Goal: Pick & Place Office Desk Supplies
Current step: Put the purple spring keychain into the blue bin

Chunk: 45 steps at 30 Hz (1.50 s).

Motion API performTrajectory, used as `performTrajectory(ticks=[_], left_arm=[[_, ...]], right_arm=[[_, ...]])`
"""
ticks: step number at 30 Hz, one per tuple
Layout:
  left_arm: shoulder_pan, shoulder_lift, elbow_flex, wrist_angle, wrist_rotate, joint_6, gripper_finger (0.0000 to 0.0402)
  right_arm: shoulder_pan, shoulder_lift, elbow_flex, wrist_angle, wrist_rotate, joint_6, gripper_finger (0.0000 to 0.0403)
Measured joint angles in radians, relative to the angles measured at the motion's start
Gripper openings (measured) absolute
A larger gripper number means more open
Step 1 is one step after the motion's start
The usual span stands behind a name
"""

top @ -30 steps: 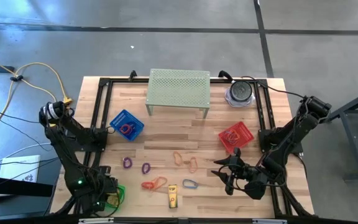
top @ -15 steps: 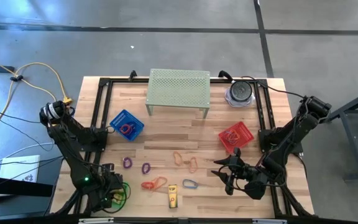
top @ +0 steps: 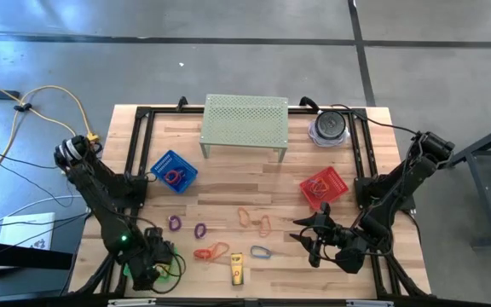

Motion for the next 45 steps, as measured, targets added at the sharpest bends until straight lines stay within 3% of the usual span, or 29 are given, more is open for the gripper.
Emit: performTrajectory(ticks=[4,12,19,23,29,38,45], left_arm=[[0.057,-0.029,0.067,0.003,-0.011,0.103,0.0313],[0.213,-0.038,0.099,0.008,-0.142,0.325,0.0313],[0.331,-0.038,0.098,0.013,-0.143,0.362,0.0313],[0.333,-0.037,0.098,0.026,-0.120,0.435,0.0313],[0.313,-0.028,0.098,0.029,-0.122,0.419,0.0313],[0.295,0.017,0.097,0.023,-0.277,0.437,0.0313],[0.303,0.077,0.097,0.025,-0.296,0.512,0.0313]], right_arm=[[0.000,0.000,0.000,-0.001,0.000,0.000,0.0181],[0.000,0.023,0.000,0.004,-0.001,0.000,0.0181],[-0.006,0.067,0.000,0.010,-0.004,-0.004,0.0181],[-0.010,0.068,0.000,0.018,-0.002,-0.023,0.0181],[-0.013,0.068,0.000,0.025,-0.006,-0.023,0.0181],[-0.013,0.068,0.000,0.052,-0.008,-0.023,0.0181],[-0.013,0.067,0.000,0.056,-0.037,-0.023,0.0181]])
